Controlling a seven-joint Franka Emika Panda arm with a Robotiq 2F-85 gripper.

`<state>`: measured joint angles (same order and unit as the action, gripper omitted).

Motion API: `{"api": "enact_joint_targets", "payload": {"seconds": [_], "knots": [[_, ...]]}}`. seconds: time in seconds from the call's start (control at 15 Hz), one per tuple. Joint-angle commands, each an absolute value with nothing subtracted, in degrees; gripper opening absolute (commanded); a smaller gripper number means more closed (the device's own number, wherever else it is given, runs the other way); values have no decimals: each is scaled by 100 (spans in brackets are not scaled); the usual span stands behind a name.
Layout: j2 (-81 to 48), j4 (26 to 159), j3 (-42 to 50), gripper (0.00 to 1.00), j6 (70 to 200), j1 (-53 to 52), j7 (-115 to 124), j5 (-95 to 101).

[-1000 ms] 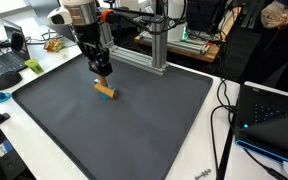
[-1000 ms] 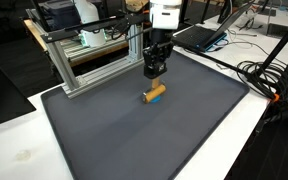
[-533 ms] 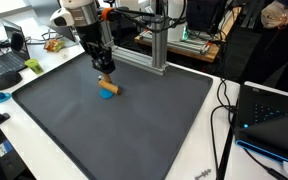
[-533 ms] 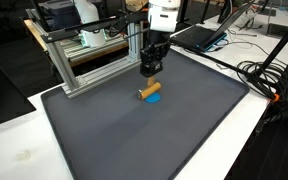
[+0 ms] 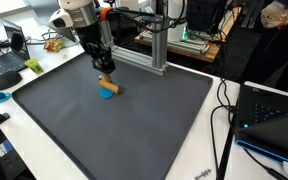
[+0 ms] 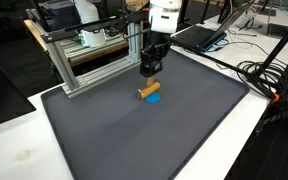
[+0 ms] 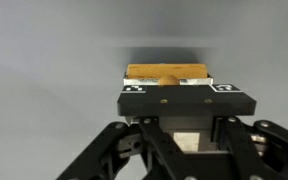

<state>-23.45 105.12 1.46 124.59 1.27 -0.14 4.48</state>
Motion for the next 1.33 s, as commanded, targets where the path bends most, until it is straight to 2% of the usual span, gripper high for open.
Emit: {"api": "enact_joint_targets", "payload": {"seconds": [0.0, 0.67, 1.27], "knots": [[-2606, 10417, 183, 23, 12093, 145, -88, 476], [-2536, 10318, 189, 23, 11041, 152, -200, 562], [-865, 11326, 261, 23, 11292, 149, -175, 761]]}}
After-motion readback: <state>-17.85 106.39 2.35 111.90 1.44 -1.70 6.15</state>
